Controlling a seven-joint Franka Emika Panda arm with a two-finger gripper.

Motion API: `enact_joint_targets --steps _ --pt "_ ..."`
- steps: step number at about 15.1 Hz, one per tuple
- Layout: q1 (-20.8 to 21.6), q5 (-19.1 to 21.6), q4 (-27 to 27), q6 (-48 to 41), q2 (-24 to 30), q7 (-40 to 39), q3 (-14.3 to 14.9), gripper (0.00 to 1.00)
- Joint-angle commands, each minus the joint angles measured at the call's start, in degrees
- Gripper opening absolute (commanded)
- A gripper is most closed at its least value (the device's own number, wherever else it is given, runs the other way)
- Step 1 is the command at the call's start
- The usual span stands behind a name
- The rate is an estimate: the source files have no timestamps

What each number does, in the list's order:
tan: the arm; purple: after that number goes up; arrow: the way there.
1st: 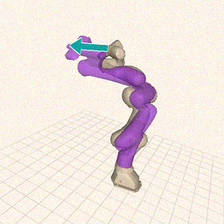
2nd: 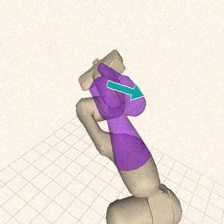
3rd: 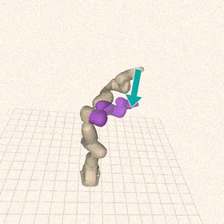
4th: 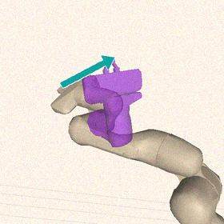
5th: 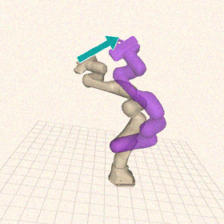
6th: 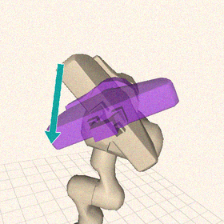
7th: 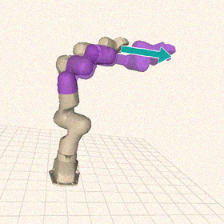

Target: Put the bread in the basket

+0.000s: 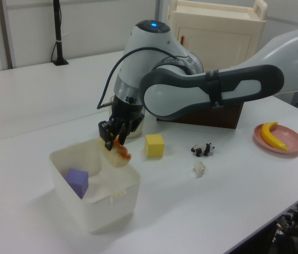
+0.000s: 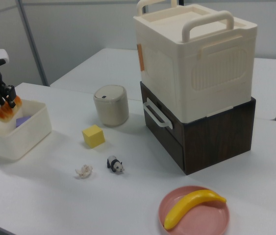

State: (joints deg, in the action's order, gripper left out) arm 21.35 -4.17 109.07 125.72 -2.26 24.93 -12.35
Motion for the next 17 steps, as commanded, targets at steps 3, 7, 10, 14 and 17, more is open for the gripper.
enact_joint_targets --steps 3,7,10,14,17 --pt "0.79 0.48 -1.05 -1.79 -0.29 0.74 0.14 1.0" --pt "-0.78 -0.22 -1.23 -8.7 0.67 0.3 0.4 1.0" --pt "-6.04 -0.92 -1.32 -15.84 3.65 -0.4 2.15 1.0" --pt "-7.55 0.39 -9.28 -26.02 3.58 -12.24 14.69 1.0" --pt "-10.52 5.39 -14.66 -28.07 3.75 -13.68 20.35 1.0"
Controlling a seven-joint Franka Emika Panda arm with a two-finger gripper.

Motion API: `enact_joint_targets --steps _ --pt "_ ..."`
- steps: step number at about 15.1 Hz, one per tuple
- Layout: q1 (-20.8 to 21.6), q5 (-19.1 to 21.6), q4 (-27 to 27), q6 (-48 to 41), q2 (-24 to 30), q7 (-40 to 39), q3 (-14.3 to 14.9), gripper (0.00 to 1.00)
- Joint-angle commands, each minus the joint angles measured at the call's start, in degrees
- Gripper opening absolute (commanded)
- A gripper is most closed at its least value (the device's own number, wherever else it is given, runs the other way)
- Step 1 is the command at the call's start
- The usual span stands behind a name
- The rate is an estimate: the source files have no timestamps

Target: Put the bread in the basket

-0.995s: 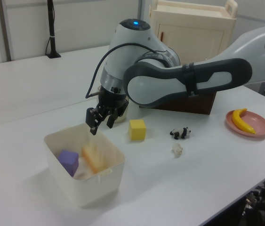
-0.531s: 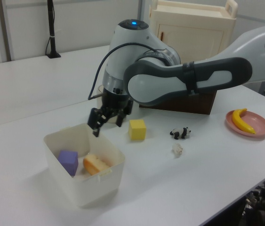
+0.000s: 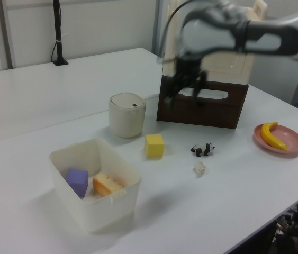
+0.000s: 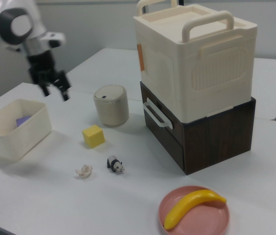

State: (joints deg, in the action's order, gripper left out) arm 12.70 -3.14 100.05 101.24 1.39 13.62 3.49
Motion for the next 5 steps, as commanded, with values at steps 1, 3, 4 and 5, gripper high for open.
enact_joint_targets --steps 1,3,4,5 --pt "-3.02 4.63 -6.09 -3.68 0.36 -2.46 4.5 1.0" --pt "-3.56 4.64 -6.09 -3.68 0.37 -2.46 4.15 1.0" --pt "-3.65 4.55 -6.01 -3.6 0.28 -2.63 4.15 1.0" --pt "-3.56 4.55 -5.83 -3.6 0.19 -2.55 4.15 1.0"
